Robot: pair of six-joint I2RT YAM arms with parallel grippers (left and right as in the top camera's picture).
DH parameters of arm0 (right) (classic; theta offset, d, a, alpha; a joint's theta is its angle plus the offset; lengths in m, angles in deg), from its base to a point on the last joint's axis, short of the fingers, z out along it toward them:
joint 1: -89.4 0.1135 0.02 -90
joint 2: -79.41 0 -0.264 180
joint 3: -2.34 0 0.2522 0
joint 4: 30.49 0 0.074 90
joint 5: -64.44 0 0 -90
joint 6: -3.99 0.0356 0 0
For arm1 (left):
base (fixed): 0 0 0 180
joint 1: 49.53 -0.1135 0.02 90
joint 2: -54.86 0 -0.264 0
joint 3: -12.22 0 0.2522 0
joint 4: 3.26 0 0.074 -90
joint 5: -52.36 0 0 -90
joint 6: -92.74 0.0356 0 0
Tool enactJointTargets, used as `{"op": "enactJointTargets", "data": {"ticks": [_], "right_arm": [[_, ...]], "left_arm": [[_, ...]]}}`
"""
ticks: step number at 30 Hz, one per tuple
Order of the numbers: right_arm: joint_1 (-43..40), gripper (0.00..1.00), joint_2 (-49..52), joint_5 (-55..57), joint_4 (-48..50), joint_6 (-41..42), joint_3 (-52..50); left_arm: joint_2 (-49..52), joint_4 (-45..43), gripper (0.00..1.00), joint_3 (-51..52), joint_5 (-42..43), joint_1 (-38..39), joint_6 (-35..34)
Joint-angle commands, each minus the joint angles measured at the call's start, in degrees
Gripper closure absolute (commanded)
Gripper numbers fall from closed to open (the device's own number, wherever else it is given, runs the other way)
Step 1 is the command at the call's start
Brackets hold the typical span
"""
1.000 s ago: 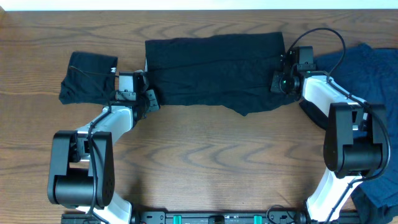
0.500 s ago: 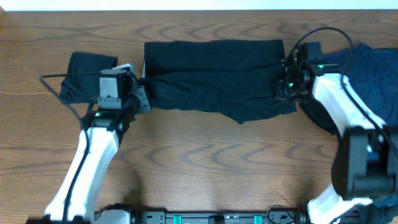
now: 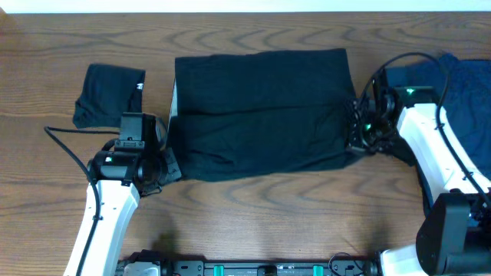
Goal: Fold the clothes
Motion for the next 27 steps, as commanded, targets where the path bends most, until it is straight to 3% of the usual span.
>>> {"op": "enactJointTargets", "data": {"ticks": [1, 12, 16, 17, 18, 19, 20, 21, 24, 27], "right_arm": [[-0.2, 0.99, 0.0, -0.2, -0.2, 3.4, -3.6], [-0.3, 0.94, 0.0, -0.3, 2.2, 6.3, -13.8], [-0.3, 0.87, 0.0, -0.3, 1.3, 6.3, -14.6], [-0.3, 0.83, 0.0, -0.3, 1.0, 6.3, -14.6], [-0.3, 0.71, 0.0, -0.3, 0.7, 6.3, -14.6], [-0.3, 0.28, 0.0, -0.3, 0.2, 6.3, -14.6], [-0.3, 0.01, 0.0, -0.4, -0.5, 6.2, -14.6], [-0.3, 0.01, 0.0, -0.5, -1.3, 6.2, -14.4], [-0.3, 0.01, 0.0, -0.5, -4.3, 5.5, -12.5], [-0.3, 0.01, -0.1, -0.4, -7.5, 4.2, -7.4]], "left_arm": [[0.9, 2.2, 0.94, -0.7, -0.6, -0.2, -0.8], [8.6, 5.0, 0.93, 1.4, -0.9, -0.2, -0.7], [12.6, 5.7, 0.93, 1.8, -0.9, -0.2, -0.5], [13.4, 6.0, 0.93, 1.8, -0.9, -0.2, 0.3], [13.9, 6.1, 0.93, 1.8, -0.9, -0.3, 1.0], [14.4, 6.3, 0.93, 1.8, -0.9, -0.3, 1.7], [14.5, 6.4, 0.86, 1.8, -0.9, -0.3, 2.3], [14.5, 6.3, 0.83, 1.7, -0.9, -0.3, 2.3], [14.1, 6.6, 0.60, -0.1, -0.9, -0.3, 2.3], [13.1, 7.5, 0.48, -3.5, -0.9, -0.3, 2.3]]}}
